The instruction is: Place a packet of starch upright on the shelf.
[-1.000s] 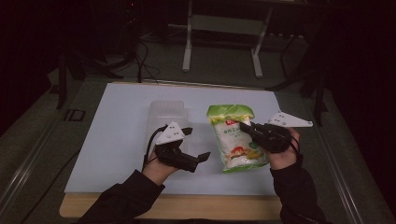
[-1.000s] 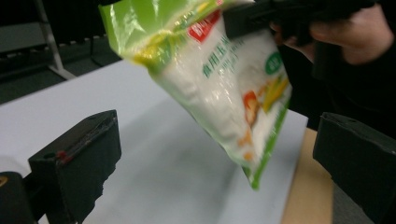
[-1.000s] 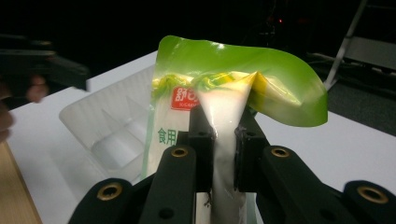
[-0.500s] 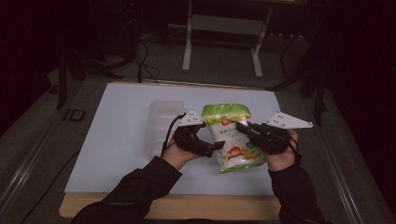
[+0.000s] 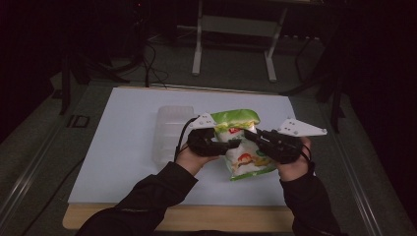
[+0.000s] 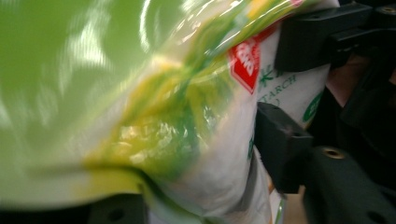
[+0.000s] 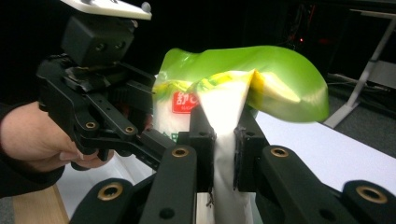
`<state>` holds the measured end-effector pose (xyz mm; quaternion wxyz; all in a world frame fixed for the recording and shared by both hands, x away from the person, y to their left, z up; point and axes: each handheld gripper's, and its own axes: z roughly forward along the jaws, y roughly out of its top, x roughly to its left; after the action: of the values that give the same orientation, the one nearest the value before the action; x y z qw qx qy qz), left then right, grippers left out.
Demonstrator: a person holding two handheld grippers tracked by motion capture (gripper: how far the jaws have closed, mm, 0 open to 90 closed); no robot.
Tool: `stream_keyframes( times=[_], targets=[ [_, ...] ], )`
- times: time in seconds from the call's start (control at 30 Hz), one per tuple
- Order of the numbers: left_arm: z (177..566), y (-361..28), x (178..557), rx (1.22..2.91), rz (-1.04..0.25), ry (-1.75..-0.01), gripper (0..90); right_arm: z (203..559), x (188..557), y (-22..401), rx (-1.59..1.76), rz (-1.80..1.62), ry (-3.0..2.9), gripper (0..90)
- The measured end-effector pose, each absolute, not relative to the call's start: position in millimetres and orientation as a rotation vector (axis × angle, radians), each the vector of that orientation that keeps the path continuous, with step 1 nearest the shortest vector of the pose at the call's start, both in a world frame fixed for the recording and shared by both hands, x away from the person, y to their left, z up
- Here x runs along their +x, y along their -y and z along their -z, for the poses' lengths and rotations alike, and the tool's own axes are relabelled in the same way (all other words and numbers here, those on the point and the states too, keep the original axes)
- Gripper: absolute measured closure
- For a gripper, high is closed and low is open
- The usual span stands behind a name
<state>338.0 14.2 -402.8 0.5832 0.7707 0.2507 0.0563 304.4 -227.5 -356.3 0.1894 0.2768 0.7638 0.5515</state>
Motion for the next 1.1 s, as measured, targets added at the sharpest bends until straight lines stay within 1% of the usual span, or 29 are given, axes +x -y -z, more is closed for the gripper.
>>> stream_keyframes(
  times=[0.2,0.27,0.33,0.53,0.73,0.77,0.87,0.9,0.97,1.07,1.1],
  targets=[
    [399,-17,338,1.823,-0.116,-0.538,72.3,361,306,230,0.799,-1.578,-2.160,82.3],
    [395,-18,338,1.823,-0.110,-0.527,79.8,361,305,231,0.793,-1.595,-2.156,82.4],
    [391,-19,337,1.836,-0.132,-0.501,80.3,361,305,233,0.793,-1.619,-2.148,82.4],
    [380,-24,337,1.862,-0.133,-0.455,81.5,357,303,233,0.768,-1.656,-2.131,82.1],
    [373,-29,337,1.879,-0.147,-0.428,82.4,353,303,234,0.737,-1.676,-2.120,77.6],
    [371,-30,337,1.880,-0.147,-0.429,82.5,353,302,234,0.731,-1.677,-2.110,75.7],
    [369,-32,336,1.899,-0.156,-0.408,82.7,352,301,237,0.725,-1.694,-2.086,65.5],
    [368,-33,335,1.906,-0.160,-0.401,82.7,351,300,238,0.723,-1.696,-2.072,59.2],
    [366,-35,335,1.917,-0.165,-0.396,82.7,349,298,240,0.733,-1.697,-2.046,52.0],
    [362,-41,335,1.939,-0.172,-0.379,82.8,350,297,246,0.756,-1.699,-2.038,37.1],
    [361,-43,335,1.944,-0.182,-0.371,82.8,350,297,248,0.763,-1.699,-2.034,34.1]
  ],
)
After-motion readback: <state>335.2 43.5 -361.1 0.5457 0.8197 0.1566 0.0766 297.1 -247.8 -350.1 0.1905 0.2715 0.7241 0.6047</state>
